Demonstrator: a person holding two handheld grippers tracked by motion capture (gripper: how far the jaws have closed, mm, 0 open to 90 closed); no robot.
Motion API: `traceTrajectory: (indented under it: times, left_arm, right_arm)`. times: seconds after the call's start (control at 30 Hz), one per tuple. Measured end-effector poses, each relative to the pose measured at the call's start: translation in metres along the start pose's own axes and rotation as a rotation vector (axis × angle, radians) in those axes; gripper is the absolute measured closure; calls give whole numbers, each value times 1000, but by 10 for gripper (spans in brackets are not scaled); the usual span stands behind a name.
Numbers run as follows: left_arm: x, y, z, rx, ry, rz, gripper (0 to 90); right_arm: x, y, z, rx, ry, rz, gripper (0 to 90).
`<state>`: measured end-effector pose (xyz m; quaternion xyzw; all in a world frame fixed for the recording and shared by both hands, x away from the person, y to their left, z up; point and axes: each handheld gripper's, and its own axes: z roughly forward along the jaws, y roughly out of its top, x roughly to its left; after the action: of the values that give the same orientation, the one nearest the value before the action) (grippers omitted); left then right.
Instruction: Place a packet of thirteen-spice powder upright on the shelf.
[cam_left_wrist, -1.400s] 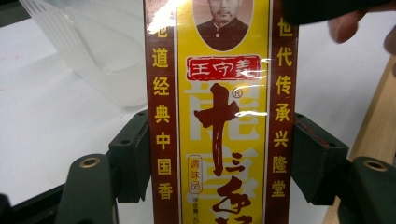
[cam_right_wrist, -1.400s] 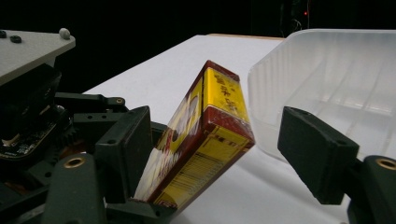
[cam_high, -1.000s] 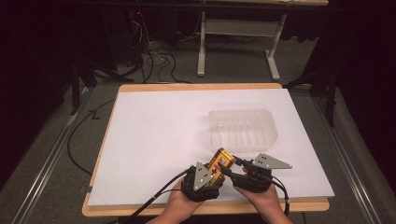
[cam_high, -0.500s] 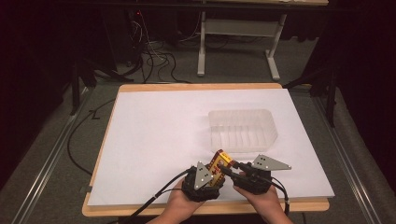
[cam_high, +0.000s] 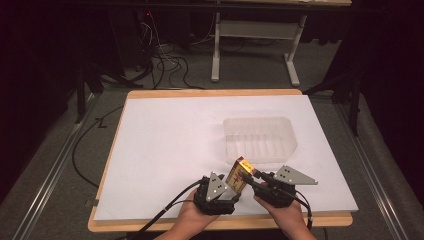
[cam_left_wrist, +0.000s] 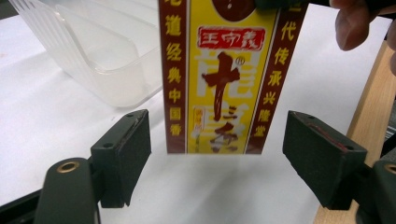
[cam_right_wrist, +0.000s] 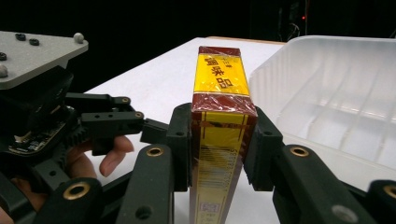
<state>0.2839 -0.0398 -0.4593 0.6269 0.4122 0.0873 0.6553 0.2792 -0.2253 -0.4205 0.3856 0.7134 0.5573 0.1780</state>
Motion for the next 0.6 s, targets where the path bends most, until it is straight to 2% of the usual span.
traceTrajectory:
  times: [0.33,0.47,0.6]
  left_arm:
    - [14,10,-3,-15,28,-23,250]
    - [23,15,-7,-19,47,-9,263]
    - [31,24,-12,-40,58,-14,270]
  right_arm:
    - [-7,0,-7,-11,-61,-13,685]
    - [-11,0,-11,-17,-85,-14,685]
    - [-16,-1,-16,-18,-114,-24,685]
